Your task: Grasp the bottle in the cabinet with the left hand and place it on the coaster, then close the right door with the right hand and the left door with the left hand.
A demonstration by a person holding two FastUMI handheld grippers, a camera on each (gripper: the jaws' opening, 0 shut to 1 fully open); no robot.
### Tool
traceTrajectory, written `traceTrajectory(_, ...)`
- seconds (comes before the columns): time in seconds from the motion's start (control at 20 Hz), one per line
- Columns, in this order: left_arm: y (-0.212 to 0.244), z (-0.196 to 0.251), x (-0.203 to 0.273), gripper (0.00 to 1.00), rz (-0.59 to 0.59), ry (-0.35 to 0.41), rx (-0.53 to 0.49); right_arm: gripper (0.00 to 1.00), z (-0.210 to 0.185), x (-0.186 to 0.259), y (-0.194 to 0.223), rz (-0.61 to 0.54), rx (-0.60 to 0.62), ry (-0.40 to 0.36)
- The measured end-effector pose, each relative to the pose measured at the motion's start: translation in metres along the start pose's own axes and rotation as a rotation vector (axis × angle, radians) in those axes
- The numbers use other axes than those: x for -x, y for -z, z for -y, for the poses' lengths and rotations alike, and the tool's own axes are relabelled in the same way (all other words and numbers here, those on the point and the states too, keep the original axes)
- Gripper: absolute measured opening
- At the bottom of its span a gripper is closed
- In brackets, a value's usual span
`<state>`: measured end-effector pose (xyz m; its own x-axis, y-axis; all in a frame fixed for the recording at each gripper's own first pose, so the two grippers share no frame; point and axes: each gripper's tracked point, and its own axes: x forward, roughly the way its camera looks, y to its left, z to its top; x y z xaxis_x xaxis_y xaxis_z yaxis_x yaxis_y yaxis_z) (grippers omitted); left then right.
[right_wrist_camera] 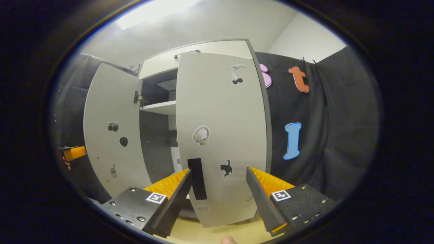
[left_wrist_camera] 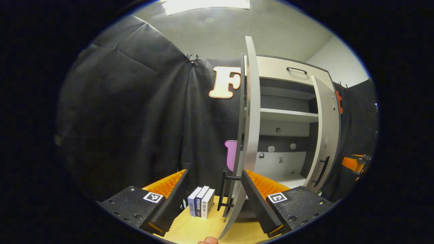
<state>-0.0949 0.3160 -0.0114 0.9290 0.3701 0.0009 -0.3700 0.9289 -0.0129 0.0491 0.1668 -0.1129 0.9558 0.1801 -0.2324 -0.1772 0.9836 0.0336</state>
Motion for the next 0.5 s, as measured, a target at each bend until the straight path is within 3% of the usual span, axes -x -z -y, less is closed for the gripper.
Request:
traceTrajectory(0.2,0.001,0.001,-0.001,0.96,0.006,0.012,-0.035,0.97,-0.001,0.004,0.000,0.007,-0.001,0.004)
traceTrajectory(0.25,-0.001,-0.001,0.000,0.92,0.014,0.006,-0.045,0.94,-0.002,0.004,0.000,0.007,-0.001,0.004)
traceTrajectory(0.3,-0.003,-0.006,-0.001,0.96,0.020,-0.012,-0.058,0.93,-0.002,0.006,0.001,0.006,0.002,0.008)
traceTrajectory(0.5,-0.003,-0.017,-0.006,0.92,0.017,-0.036,-0.069,0.94,0.003,0.010,0.002,0.010,0.008,0.028)
